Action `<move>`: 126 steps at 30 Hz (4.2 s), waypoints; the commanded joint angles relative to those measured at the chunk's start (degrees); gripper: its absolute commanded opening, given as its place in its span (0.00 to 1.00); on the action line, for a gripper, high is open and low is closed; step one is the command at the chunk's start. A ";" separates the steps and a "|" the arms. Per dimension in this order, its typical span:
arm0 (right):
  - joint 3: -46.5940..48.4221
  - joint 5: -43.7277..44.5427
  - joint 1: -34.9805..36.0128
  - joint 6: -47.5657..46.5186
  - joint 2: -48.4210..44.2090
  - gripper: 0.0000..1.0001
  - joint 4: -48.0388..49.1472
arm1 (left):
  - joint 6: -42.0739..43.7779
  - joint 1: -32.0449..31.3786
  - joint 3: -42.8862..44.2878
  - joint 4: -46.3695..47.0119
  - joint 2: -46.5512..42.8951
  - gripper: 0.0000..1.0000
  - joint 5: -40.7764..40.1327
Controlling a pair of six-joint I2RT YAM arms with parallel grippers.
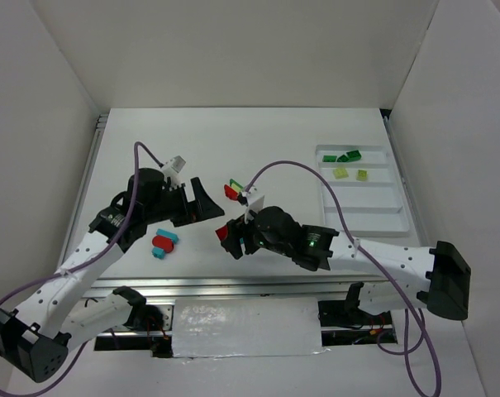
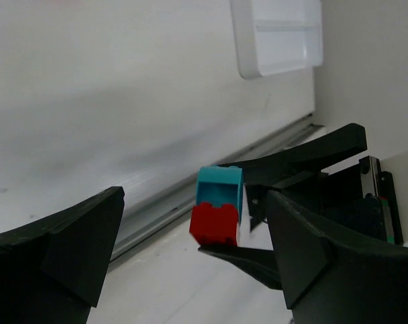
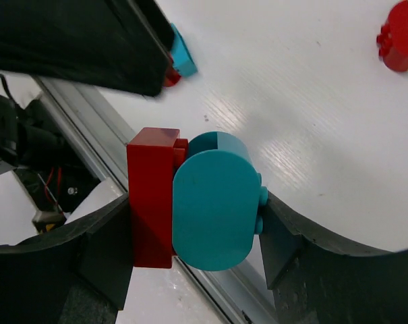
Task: Sort the legos into containers by color
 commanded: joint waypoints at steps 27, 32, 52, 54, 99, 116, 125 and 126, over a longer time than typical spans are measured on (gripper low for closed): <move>1.15 -2.29 2.13 -2.76 -5.53 0.99 7.88 | -4.70 -5.93 -4.50 19.90 1.78 0.00 18.69; -2.45 -16.59 -2.51 -5.04 -11.59 1.00 3.07 | 3.21 -5.67 -0.29 14.29 -0.16 0.00 12.90; 0.35 -49.24 -18.78 12.16 -22.42 0.91 6.65 | 10.42 -7.33 -6.96 34.40 -10.18 0.00 43.04; 0.44 -49.42 -18.70 13.49 -20.30 0.86 9.73 | 10.86 -7.69 -6.70 33.70 -10.09 0.00 42.86; 9.57 14.73 -63.06 24.04 5.35 0.00 -25.43 | 25.27 -8.13 0.95 2.68 -10.97 0.00 7.44; 19.16 6.23 -71.69 22.03 24.78 0.19 -21.12 | 25.89 -8.30 0.07 3.73 -11.59 0.00 11.48; 18.28 5.42 -71.78 21.32 18.90 0.87 -20.23 | 24.58 -8.30 1.04 4.26 -5.97 0.00 9.45; 19.06 5.60 -71.78 20.97 18.90 0.87 -20.84 | 24.40 -8.39 1.82 4.43 -5.09 0.00 9.72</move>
